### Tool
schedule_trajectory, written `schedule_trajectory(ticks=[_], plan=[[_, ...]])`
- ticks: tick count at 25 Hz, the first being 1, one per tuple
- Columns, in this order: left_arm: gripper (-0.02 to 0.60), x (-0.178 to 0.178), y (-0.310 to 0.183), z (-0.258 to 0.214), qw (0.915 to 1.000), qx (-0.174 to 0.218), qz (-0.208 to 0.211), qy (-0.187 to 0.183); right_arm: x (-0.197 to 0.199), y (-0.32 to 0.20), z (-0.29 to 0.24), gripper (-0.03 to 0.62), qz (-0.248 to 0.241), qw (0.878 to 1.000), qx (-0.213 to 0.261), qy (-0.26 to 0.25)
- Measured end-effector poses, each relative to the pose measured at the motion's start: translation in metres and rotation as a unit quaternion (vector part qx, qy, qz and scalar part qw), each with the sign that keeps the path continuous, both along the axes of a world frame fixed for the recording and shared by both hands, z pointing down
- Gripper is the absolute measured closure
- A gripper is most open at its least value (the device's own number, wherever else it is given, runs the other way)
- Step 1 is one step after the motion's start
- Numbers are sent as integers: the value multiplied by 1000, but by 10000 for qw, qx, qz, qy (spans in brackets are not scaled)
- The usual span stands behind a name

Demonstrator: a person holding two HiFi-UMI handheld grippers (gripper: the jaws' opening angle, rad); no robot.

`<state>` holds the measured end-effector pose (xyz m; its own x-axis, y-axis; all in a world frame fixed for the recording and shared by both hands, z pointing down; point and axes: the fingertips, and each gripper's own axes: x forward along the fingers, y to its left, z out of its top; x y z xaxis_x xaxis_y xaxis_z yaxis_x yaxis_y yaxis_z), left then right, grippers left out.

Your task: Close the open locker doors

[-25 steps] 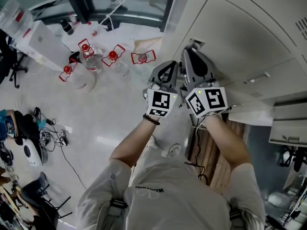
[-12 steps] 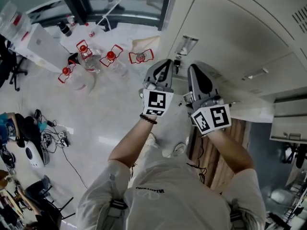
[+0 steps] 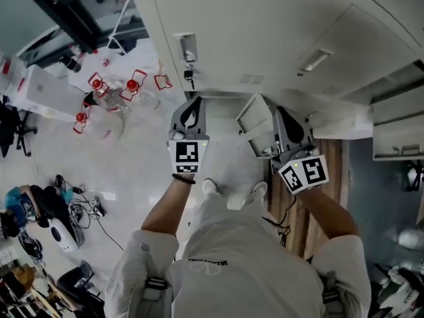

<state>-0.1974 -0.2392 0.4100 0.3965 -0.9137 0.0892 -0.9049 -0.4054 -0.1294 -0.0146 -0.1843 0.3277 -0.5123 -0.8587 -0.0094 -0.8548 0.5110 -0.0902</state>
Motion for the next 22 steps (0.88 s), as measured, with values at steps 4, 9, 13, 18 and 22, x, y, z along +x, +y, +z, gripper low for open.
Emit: schedule_trajectory(ticks=[4,9,13,18,22], plan=[[577,87,27,-3,9990,-108,387,186,63,20,2,583,260,9996,-19,-117],[577,233,44,-31,9901,41,1338,422,164,44,-3,583,821,9964,19,-226],[577,347,68,-49,9770,117,2056,551,244,66,-7,583,1244,9918,48,-283],[577,484,113,-60,9519,90,2991,665,345,110,-19,583,1857,9821,157,-256],[577,573,153,-60,9268,-2,3678,760,418,147,-17,583,2486,9682,164,-236]])
